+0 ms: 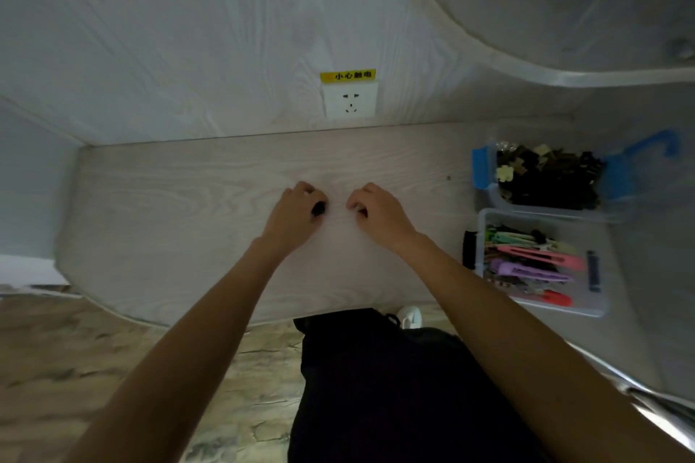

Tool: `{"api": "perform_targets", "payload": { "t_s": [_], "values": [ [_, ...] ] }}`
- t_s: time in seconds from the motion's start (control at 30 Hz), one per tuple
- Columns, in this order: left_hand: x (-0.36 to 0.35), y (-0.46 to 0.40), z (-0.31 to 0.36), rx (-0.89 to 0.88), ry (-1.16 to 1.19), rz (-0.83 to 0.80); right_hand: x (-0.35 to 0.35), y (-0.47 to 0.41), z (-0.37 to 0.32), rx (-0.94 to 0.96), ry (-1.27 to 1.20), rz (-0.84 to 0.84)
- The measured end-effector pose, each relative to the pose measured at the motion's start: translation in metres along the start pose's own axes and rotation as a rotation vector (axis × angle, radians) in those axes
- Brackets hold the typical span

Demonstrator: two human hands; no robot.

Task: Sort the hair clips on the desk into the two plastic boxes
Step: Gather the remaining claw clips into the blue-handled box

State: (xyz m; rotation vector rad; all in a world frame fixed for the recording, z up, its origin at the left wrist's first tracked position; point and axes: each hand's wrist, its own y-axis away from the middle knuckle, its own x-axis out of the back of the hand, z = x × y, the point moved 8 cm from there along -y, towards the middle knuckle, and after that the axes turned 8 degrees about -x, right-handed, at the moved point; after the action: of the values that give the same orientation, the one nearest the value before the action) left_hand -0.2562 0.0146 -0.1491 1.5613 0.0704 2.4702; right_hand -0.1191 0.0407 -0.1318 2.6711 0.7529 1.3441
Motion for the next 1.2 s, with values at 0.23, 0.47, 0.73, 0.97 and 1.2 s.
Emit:
{"api": "perform_targets", "payload": {
  "t_s": [0.23, 0.47, 0.73, 0.97, 1.2],
  "values": [
    [0.008, -0.007, 0.097, 0.019, 0.407, 0.164, 0.111, 0.075, 0.068, -0.173, -0.336, 0.255],
    [0.029, -0.071, 0.239, -0.272, 0.535, 0.225, 0.22, 0.114, 0.128, -0.221, -0.096, 0.47],
    [0.007, -0.105, 0.269, -0.383, 0.207, 0.198, 0.249, 0.09, 0.171, -0.241, 0.116, 0.443],
    [-0.016, -0.084, 0.257, -0.433, -0.189, 0.206, 0.176, 0.067, 0.155, -0.114, 0.346, 0.12],
    [-0.026, -0.098, 0.268, -0.402, -0.34, 0.099, 0.209, 0.095, 0.188, -0.06, 0.34, 0.185]
  ]
}}
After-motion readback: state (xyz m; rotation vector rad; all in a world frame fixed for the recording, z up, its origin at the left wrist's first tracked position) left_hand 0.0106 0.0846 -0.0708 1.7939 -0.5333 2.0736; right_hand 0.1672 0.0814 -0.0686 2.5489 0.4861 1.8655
